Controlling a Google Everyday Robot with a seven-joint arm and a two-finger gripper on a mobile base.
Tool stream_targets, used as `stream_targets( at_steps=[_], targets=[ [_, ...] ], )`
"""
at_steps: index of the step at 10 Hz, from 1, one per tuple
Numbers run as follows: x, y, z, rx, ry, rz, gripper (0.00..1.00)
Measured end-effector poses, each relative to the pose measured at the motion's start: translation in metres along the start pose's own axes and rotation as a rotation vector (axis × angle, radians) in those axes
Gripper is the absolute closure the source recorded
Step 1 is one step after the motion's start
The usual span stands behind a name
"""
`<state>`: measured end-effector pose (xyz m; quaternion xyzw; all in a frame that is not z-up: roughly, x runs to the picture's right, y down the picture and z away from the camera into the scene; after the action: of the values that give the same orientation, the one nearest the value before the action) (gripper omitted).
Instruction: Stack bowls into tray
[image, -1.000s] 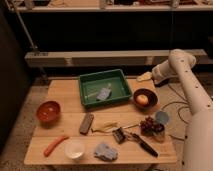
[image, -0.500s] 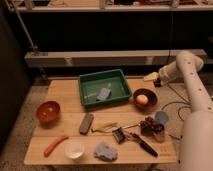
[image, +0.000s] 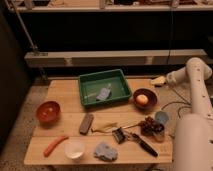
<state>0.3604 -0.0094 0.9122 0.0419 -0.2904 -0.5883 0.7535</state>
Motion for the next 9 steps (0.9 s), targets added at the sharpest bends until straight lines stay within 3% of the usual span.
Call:
stream_targets(
  at_steps=[3,6,9],
  targets=[
    [-0.016,0.001,-0.005,0.019,-0.015,0.002,0.54],
    [-0.032,0.013,-0.017,-0.015,-0.019,0.024,0.57],
    [-0.036,0.01,-0.011,-0.043,-0.032,0.017,0.57]
  ],
)
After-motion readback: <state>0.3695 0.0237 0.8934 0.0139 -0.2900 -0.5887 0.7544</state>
